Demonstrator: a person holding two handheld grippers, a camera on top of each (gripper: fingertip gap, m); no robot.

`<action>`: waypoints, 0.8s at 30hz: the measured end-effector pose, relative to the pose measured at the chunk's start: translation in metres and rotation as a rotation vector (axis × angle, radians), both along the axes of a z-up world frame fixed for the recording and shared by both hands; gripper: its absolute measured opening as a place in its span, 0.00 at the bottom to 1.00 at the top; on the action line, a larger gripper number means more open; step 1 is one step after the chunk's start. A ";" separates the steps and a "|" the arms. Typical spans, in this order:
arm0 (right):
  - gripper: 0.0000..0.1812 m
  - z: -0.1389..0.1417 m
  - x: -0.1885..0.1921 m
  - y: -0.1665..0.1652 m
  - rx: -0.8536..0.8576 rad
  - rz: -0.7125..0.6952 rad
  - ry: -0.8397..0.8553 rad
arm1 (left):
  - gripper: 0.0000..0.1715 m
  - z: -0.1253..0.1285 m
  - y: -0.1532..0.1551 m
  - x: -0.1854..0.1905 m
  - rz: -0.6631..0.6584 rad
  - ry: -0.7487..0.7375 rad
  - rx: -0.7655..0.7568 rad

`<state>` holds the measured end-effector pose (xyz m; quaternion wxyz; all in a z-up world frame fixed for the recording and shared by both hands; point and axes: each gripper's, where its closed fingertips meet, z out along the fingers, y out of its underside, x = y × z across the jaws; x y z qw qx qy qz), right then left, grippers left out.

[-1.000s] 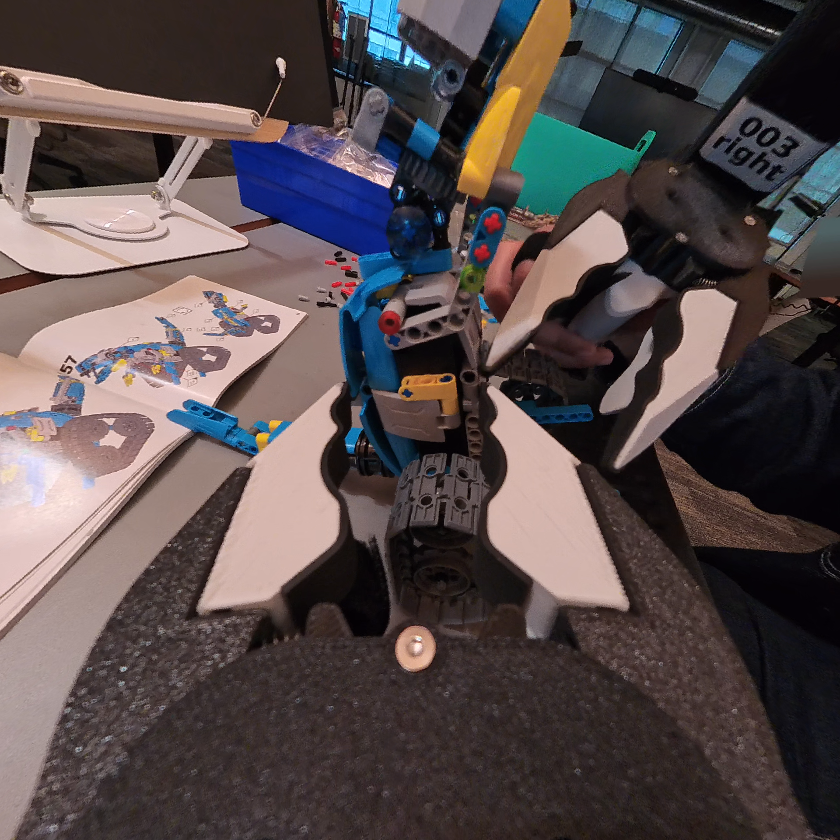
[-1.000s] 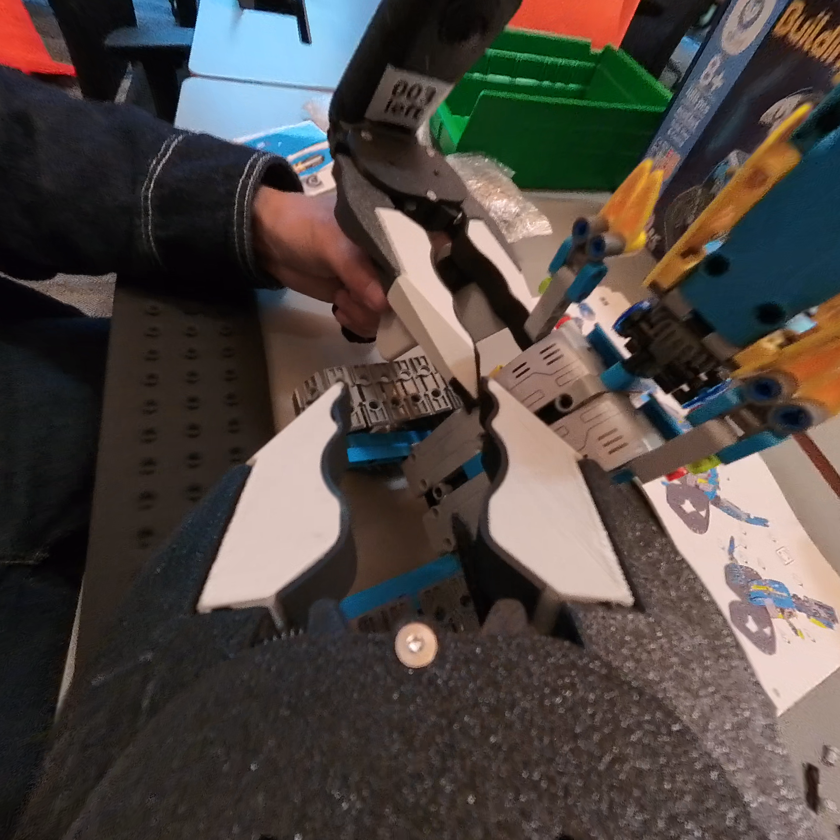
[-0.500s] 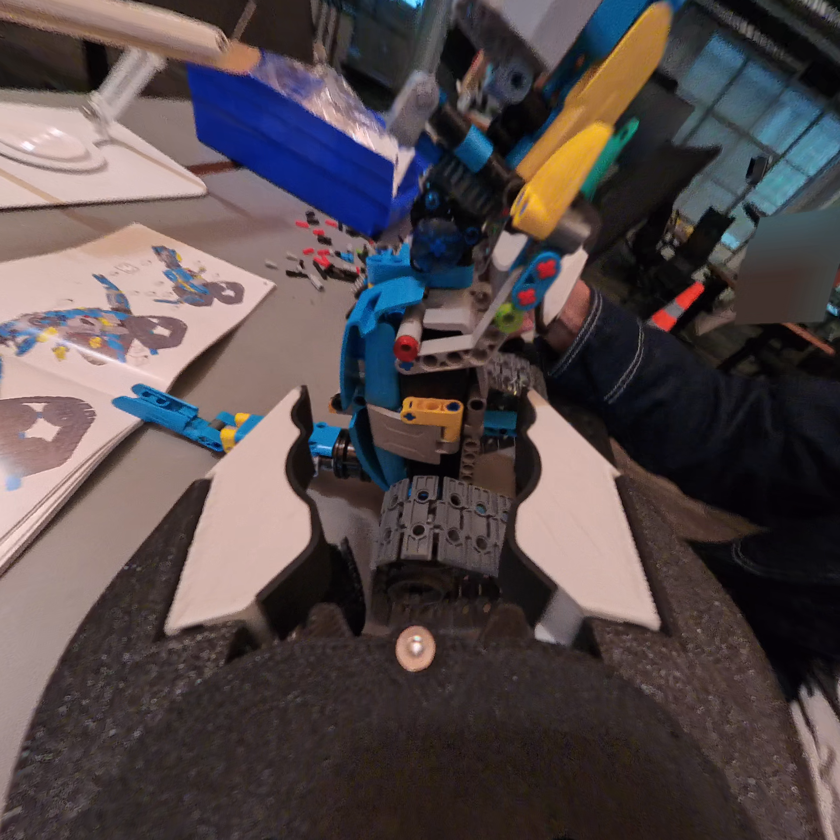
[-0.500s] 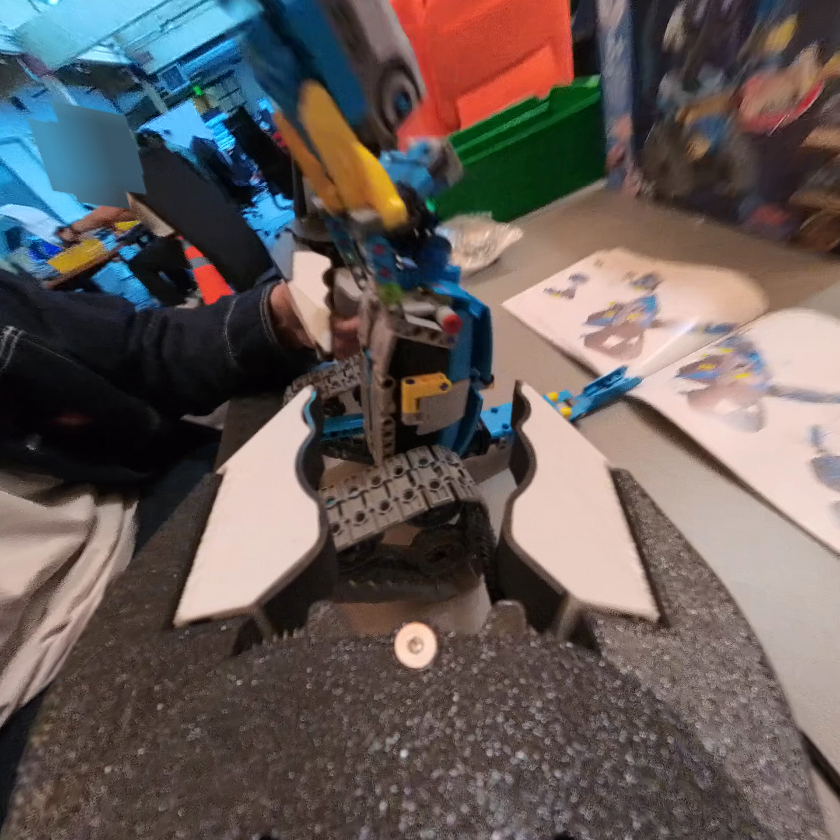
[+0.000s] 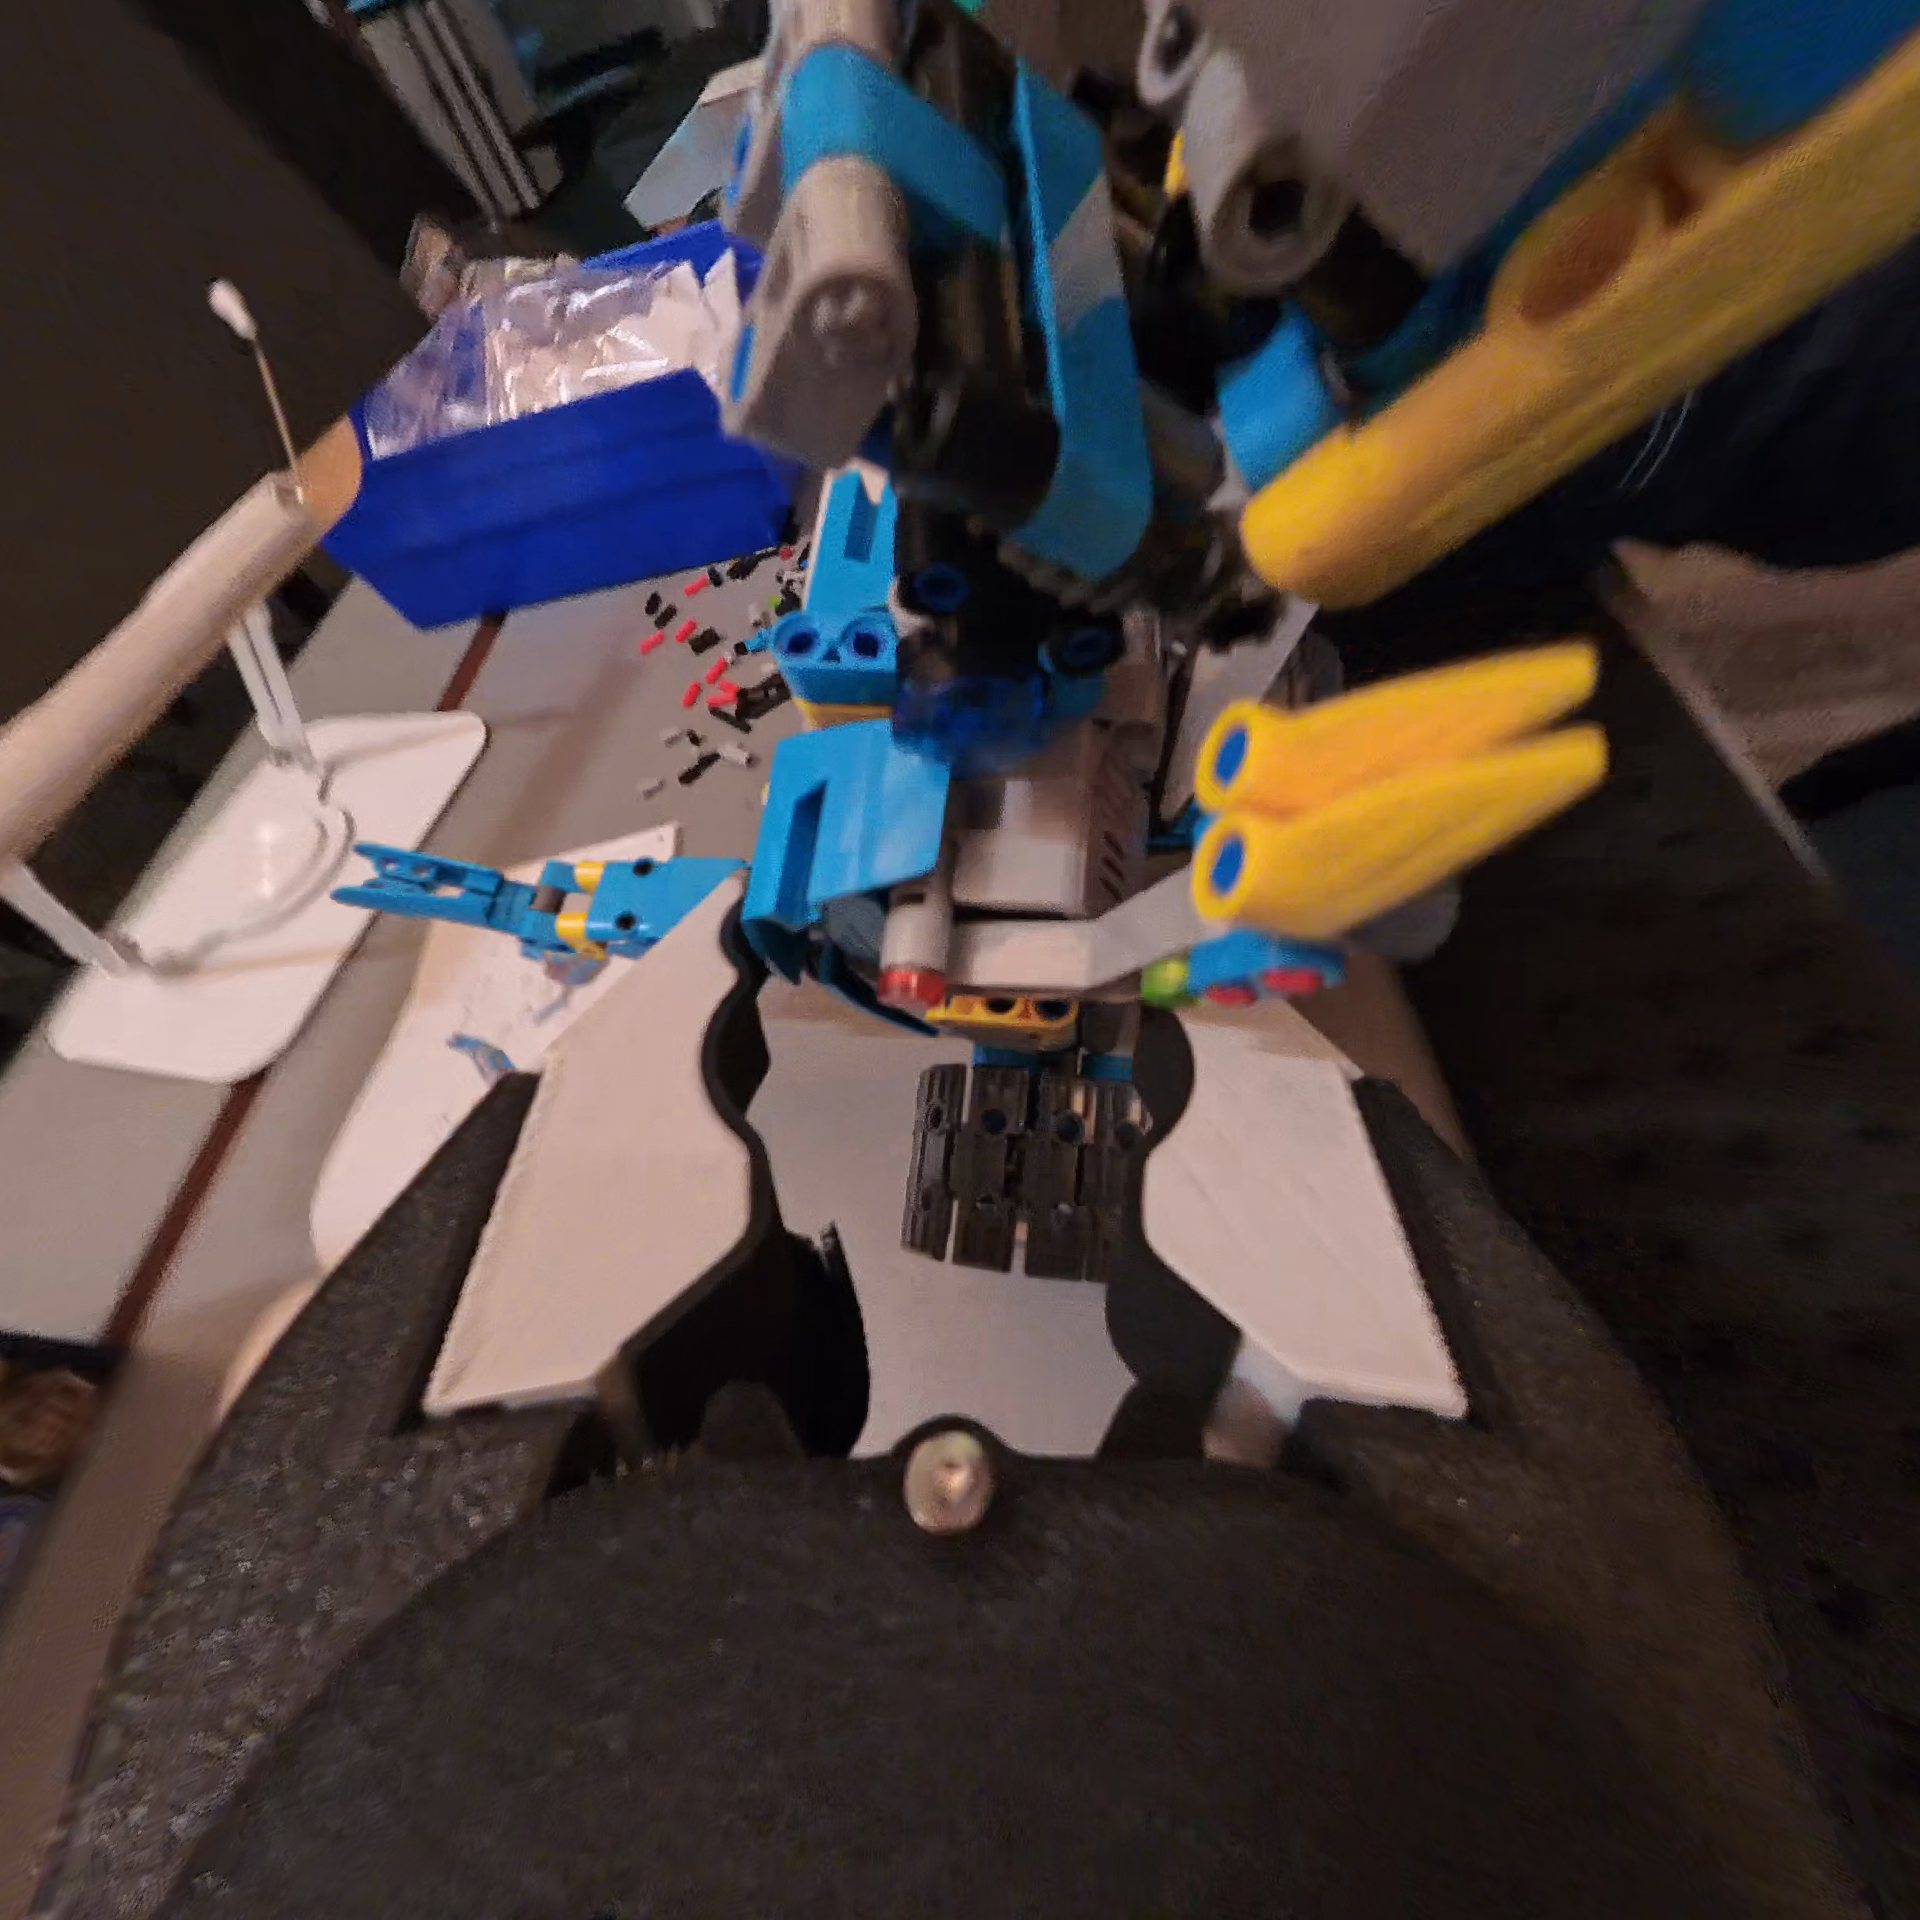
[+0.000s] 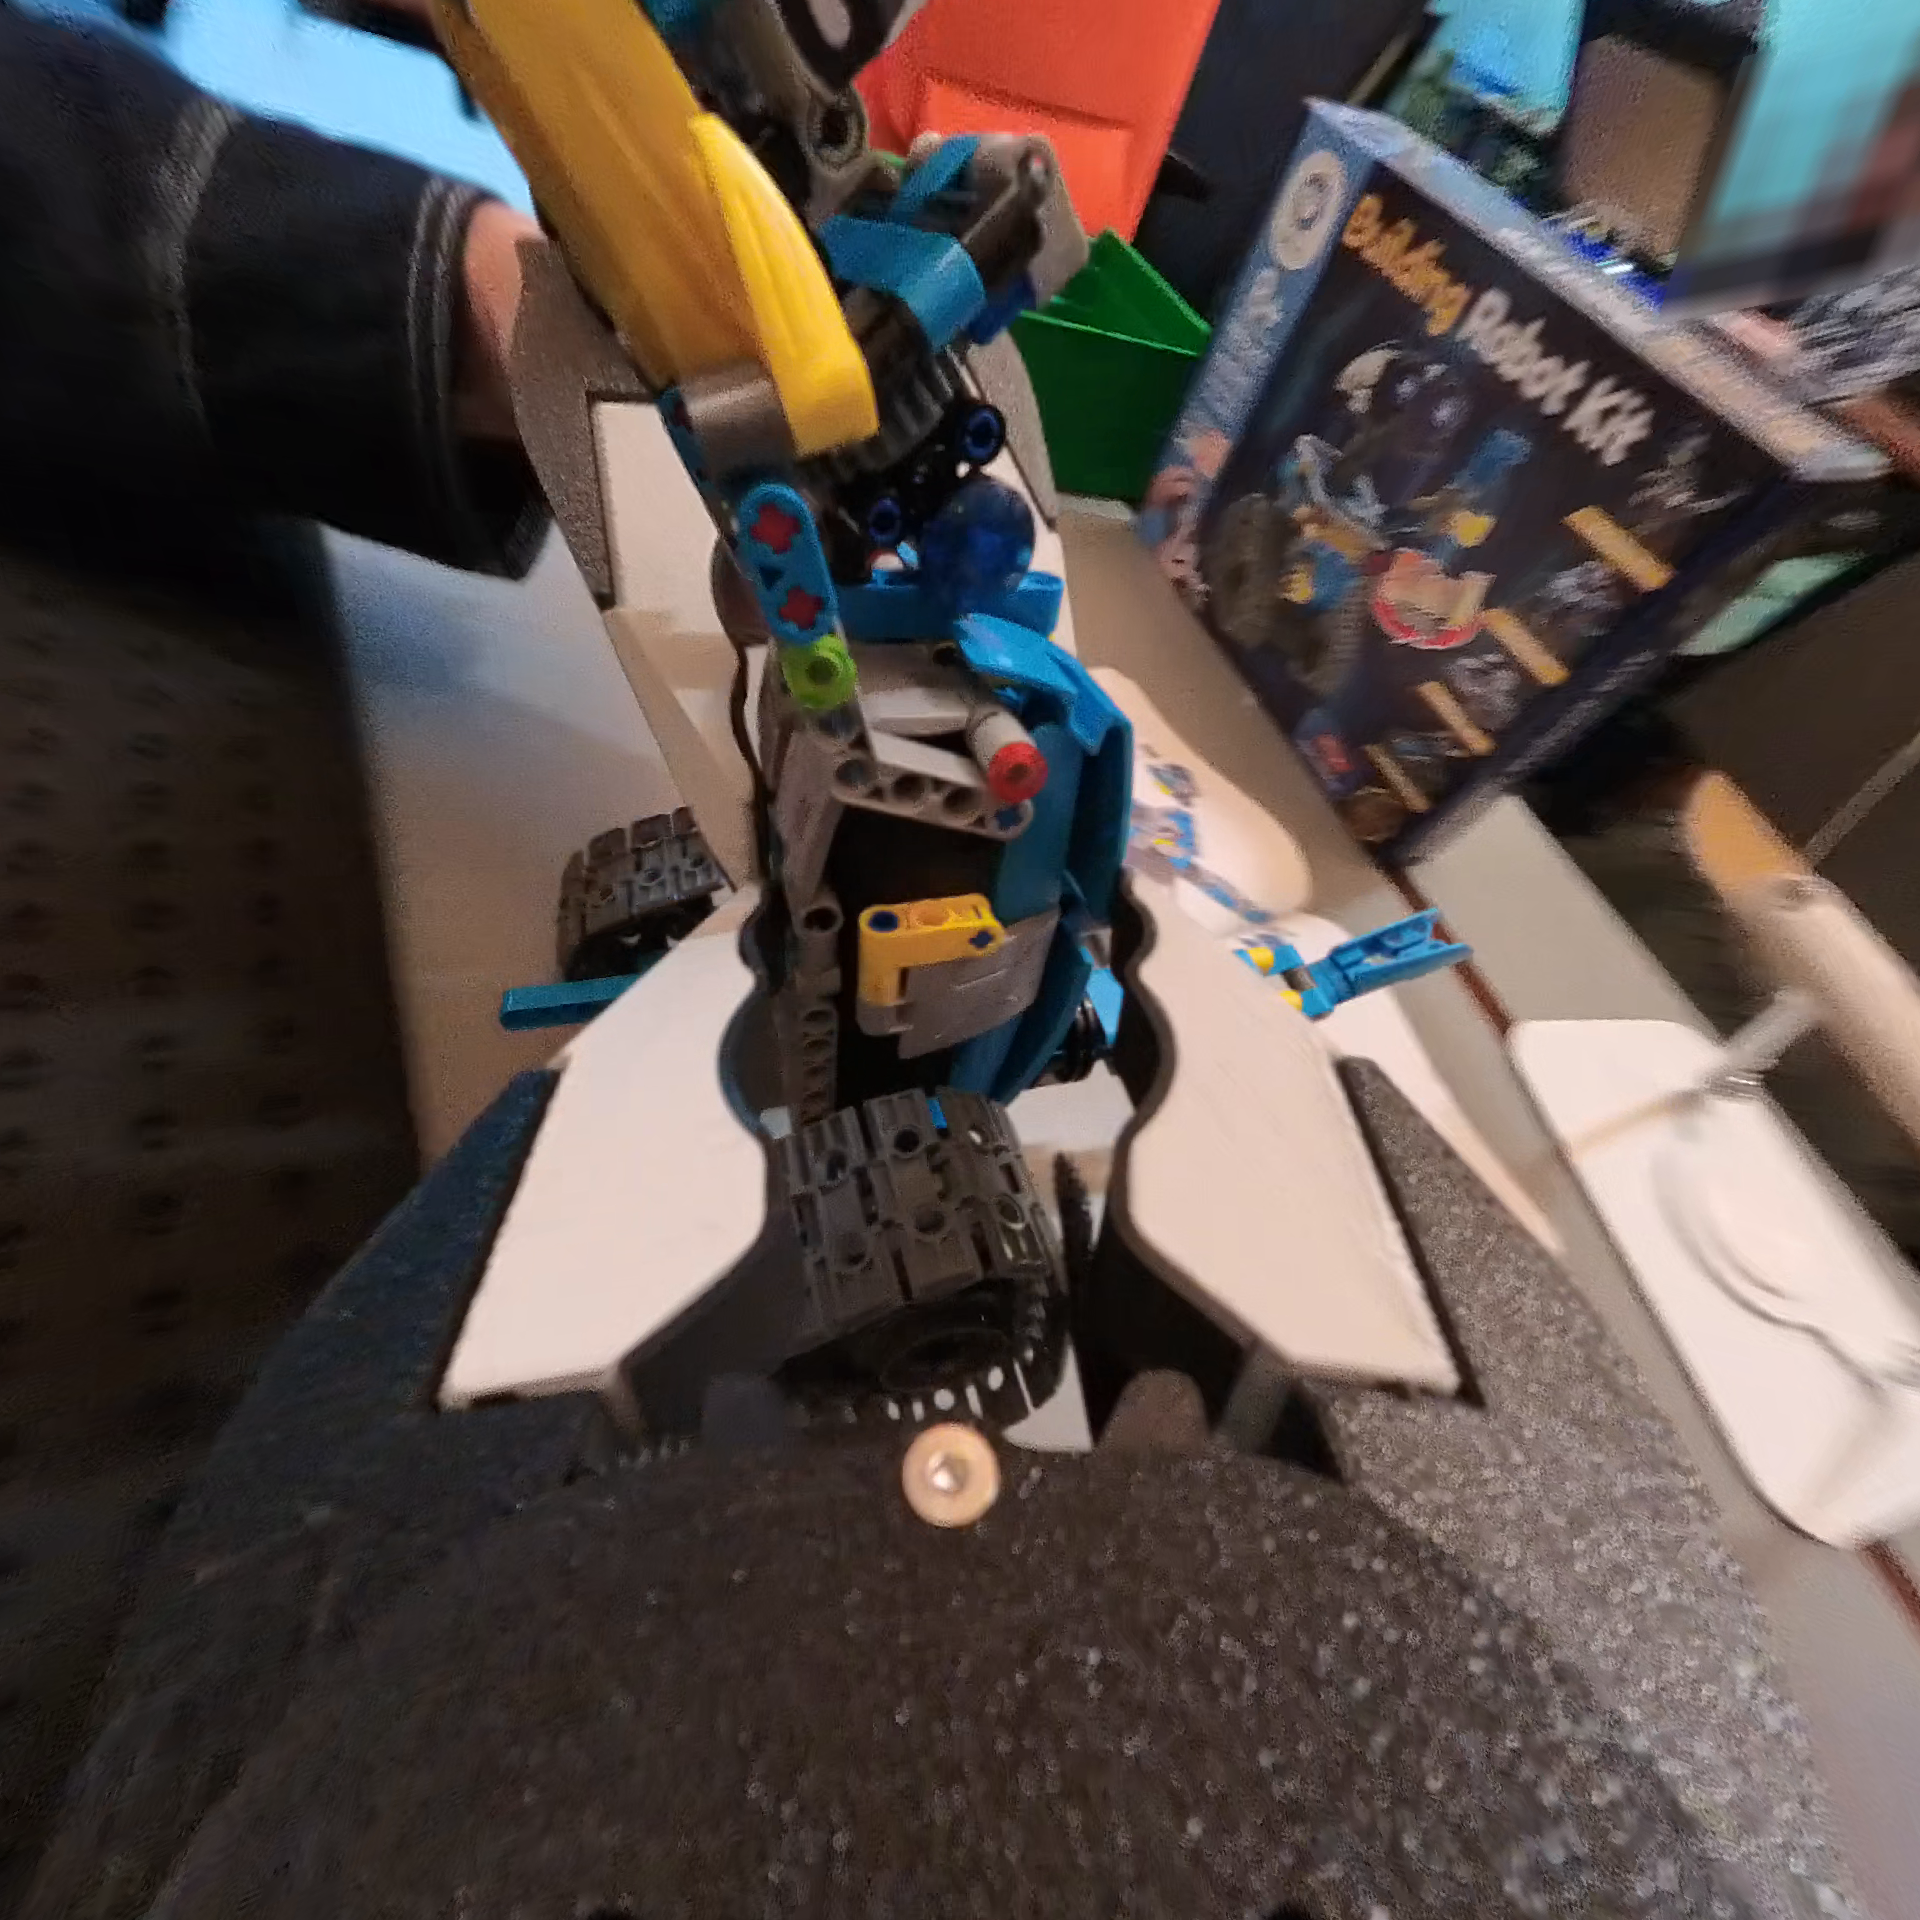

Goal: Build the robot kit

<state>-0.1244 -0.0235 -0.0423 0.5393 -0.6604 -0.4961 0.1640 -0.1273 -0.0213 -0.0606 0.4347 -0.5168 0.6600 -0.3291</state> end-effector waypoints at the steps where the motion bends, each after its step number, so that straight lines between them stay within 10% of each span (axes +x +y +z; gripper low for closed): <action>1: 0.34 0.000 0.002 -0.002 0.047 -0.040 -0.032 | 0.41 -0.001 0.000 0.003 -0.026 0.008 0.055; 11: 0.34 -0.035 0.024 0.006 0.319 -0.315 -0.154 | 0.42 -0.030 0.018 0.017 -0.122 0.193 0.526; 24: 0.33 -0.030 -0.016 0.000 0.230 -0.559 -0.062 | 0.48 -0.048 0.042 -0.072 0.222 0.199 0.221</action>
